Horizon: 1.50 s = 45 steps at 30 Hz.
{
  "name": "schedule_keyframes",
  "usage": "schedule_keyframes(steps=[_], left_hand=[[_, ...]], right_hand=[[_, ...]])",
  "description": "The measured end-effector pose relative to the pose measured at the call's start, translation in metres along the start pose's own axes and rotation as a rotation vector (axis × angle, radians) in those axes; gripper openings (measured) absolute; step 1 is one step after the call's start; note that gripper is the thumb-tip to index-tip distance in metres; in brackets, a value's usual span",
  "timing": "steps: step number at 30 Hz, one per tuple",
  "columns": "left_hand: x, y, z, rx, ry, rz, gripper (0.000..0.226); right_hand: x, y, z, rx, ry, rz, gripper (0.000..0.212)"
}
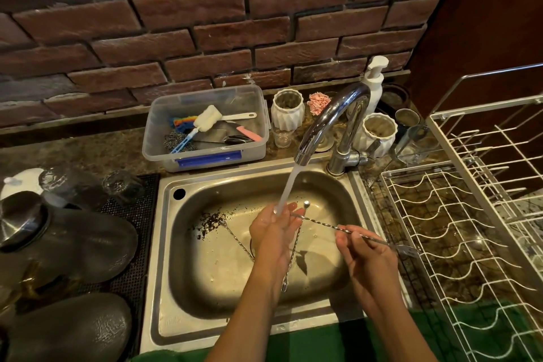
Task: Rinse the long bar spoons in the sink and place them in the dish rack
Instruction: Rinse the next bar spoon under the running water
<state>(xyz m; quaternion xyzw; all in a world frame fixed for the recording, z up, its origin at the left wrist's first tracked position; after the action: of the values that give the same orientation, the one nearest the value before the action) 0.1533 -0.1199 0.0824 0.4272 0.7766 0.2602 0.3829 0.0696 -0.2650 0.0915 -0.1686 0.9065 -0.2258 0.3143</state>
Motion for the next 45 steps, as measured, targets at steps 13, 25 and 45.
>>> schedule_keyframes(steps=[13, 25, 45], left_hand=[[0.002, -0.004, -0.002, -0.031, 0.14, -0.003, 0.015], [0.012, 0.008, -0.007, 0.08, 0.076, -0.138, 0.015], [0.004, 0.018, -0.019, 0.015, 0.082, -0.129, 0.011]], right_hand=[[-0.001, 0.007, 0.002, 0.014, -0.007, -0.002, 0.017], [-0.014, 0.015, 0.013, -0.005, -0.051, -0.053, 0.013], [-0.056, 0.037, 0.026, -0.074, -0.077, 0.013, 0.017]])
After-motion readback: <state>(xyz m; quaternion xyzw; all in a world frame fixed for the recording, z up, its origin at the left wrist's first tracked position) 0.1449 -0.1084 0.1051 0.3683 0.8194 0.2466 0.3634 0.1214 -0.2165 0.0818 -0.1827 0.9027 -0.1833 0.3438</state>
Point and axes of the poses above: each hand's wrist, its own z-axis towards the middle knuckle, its own x-axis out of the back of the hand, y = z × x, the point moved 2 cm from there along z, towards the middle knuckle, and after that the axes turned 5 degrees about -x, right-handed, at the moved point
